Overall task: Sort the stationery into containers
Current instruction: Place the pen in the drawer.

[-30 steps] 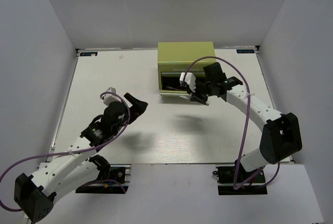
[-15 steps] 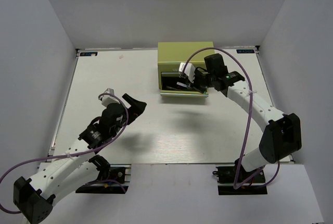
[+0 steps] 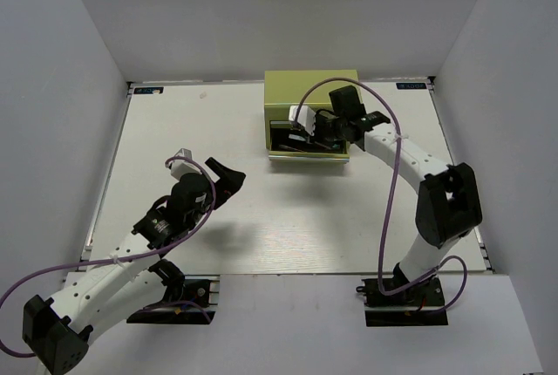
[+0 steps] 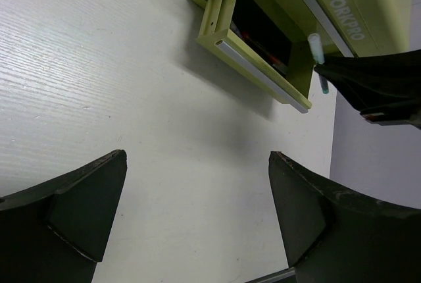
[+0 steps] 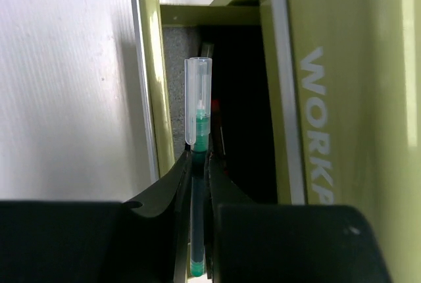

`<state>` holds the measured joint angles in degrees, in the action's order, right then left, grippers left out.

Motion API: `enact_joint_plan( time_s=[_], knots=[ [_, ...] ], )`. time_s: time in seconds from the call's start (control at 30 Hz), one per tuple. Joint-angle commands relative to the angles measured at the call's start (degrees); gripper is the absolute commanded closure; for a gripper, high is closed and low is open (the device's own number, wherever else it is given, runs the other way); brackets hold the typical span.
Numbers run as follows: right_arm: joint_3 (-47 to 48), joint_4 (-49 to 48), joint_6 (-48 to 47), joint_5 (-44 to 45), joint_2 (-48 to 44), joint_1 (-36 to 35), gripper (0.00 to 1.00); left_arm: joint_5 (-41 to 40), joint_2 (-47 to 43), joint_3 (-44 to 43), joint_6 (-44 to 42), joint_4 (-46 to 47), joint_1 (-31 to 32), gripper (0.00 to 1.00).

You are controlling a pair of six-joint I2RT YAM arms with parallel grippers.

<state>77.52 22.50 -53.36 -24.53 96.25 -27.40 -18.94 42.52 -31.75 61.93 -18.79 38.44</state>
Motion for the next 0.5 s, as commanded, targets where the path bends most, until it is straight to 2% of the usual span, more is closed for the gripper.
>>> enact_joint_plan(
  time_s=[0.0, 0.07, 0.17, 0.27, 0.4, 0.43, 0.47],
  knots=[
    [3.0, -1.4, -4.2, 0.5, 2.6, 0.2, 0.98, -0.4, -0.8, -0.2, -0.7, 0.9, -0.2, 0.01],
    [3.8, -1.6, -5.0, 1.8, 4.0, 0.2, 0.87, -0.4, -1.4, 0.4, -0.7, 0.9, -0.2, 0.01],
    [5.6, -0.8, -5.0, 2.6, 6.6, 0.2, 0.64, -0.4, -1.4, 0.4, -0.7, 0.9, -0.2, 0.01],
    [6.9, -0.2, -4.1, 2.1, 6.8, 0.2, 0.56, -0.4, -1.4, 0.4, -0.7, 0.9, -0.2, 0.01],
    [7.3, 2.6, -3.7, -0.8, 5.4, 0.2, 0.60, -0.4, -0.9, 0.4, -0.7, 1.5, -0.2, 0.01],
    [7.4, 3.4, -4.0, -2.6, 5.1, 0.2, 0.66, -0.4, -0.3, 0.4, -0.7, 1.5, -0.2, 0.01],
    [7.7, 5.3, -5.0, -4.8, 5.0, 0.1, 0.85, -0.4, -0.3, 0.4, -0.7, 2.0, -0.2, 0.01]
  ],
)
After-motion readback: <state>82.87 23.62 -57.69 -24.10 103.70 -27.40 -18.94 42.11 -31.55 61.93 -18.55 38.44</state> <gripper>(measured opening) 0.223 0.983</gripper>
